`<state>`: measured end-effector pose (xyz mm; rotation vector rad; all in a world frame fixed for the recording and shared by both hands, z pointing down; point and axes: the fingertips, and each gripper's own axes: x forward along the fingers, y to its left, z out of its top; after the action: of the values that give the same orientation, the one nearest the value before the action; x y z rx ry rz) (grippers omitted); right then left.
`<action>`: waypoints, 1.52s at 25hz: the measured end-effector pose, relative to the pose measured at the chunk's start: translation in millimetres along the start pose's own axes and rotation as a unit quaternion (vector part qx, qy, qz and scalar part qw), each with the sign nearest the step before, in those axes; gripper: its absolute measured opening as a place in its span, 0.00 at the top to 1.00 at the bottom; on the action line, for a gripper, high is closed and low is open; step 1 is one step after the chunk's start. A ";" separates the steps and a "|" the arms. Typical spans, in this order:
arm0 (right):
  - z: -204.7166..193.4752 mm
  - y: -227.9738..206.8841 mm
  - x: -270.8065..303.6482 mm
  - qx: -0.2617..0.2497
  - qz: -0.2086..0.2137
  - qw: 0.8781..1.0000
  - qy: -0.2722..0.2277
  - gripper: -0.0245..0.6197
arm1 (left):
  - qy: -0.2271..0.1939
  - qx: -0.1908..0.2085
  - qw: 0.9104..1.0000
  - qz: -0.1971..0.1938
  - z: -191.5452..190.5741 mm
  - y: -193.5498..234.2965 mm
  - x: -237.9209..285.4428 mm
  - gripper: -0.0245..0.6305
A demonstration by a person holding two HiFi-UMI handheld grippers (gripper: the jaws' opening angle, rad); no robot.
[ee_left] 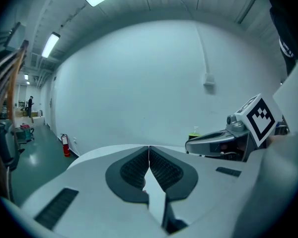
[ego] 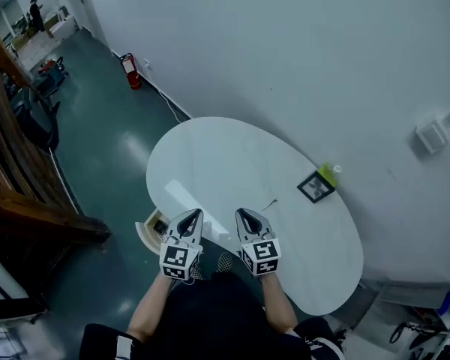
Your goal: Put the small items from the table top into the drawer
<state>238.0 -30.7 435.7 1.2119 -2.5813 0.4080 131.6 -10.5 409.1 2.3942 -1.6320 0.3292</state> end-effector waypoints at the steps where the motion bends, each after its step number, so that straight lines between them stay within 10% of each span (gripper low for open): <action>1: -3.1 -14.7 -5.4 0.007 -0.014 1.000 0.000 0.90 | 0.003 0.004 1.000 -0.012 2.0 -9.8 11.4 0.93; 18: -97.8 -168.7 -29.9 0.117 -0.165 0.979 0.039 0.90 | 0.088 0.067 0.976 -0.188 -47.8 -130.1 163.3 0.93; 38: -186.7 -228.3 33.0 0.174 -0.198 0.955 0.138 0.83 | 0.165 0.050 0.964 -0.204 -119.0 -126.8 205.2 0.93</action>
<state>416.5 -126.9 652.4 1.6133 -2.0195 0.8934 316.0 -109.7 577.8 2.5032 -0.9731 0.6992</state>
